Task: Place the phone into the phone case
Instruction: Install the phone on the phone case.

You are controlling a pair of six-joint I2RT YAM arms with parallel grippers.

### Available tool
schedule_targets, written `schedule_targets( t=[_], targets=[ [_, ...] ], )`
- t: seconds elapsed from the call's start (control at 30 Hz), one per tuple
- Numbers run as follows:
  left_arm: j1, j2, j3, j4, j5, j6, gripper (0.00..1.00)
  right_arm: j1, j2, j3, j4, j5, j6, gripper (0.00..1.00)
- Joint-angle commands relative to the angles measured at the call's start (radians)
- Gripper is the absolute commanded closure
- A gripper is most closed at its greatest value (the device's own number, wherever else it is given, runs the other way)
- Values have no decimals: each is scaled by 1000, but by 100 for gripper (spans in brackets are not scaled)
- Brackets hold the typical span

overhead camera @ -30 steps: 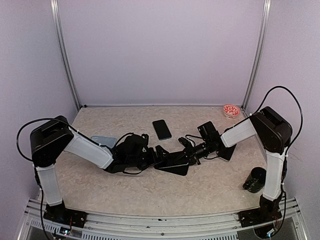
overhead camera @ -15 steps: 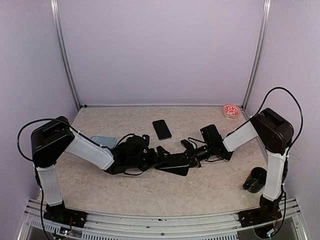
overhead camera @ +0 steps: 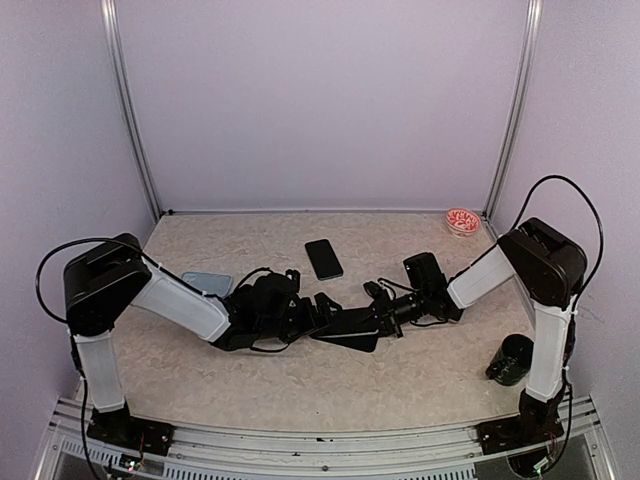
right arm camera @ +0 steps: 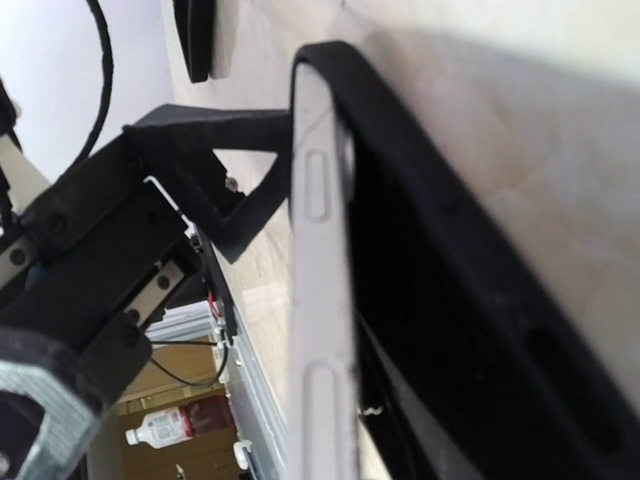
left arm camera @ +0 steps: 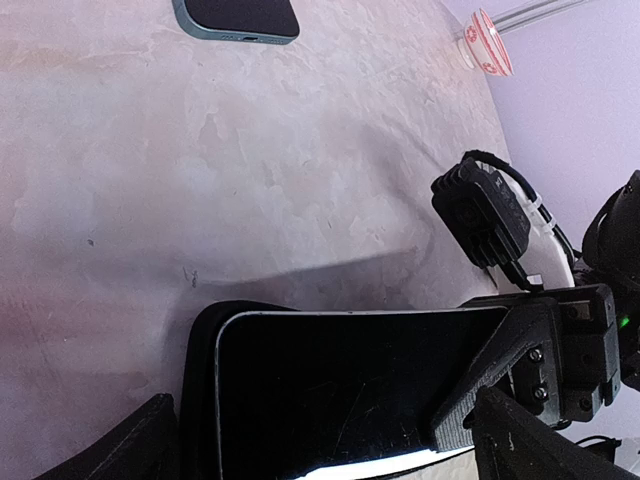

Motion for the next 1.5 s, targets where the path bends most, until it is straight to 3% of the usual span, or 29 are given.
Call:
schedule_targets(
  t=[0.0, 0.73, 1.03, 1.47],
  targets=[
    [-35, 40, 32, 14, 61, -14, 1, 0, 42, -18, 40, 12, 69, 100],
    [-44, 43, 42, 14, 74, -6, 1, 35, 121, 1, 155, 1, 145, 100],
    [-44, 40, 37, 16, 72, 0, 1, 35, 120, 42, 8, 37, 23, 100],
    [-41, 32, 33, 6, 68, 3, 1, 35, 130, 35, 7, 33, -3, 100]
  ],
)
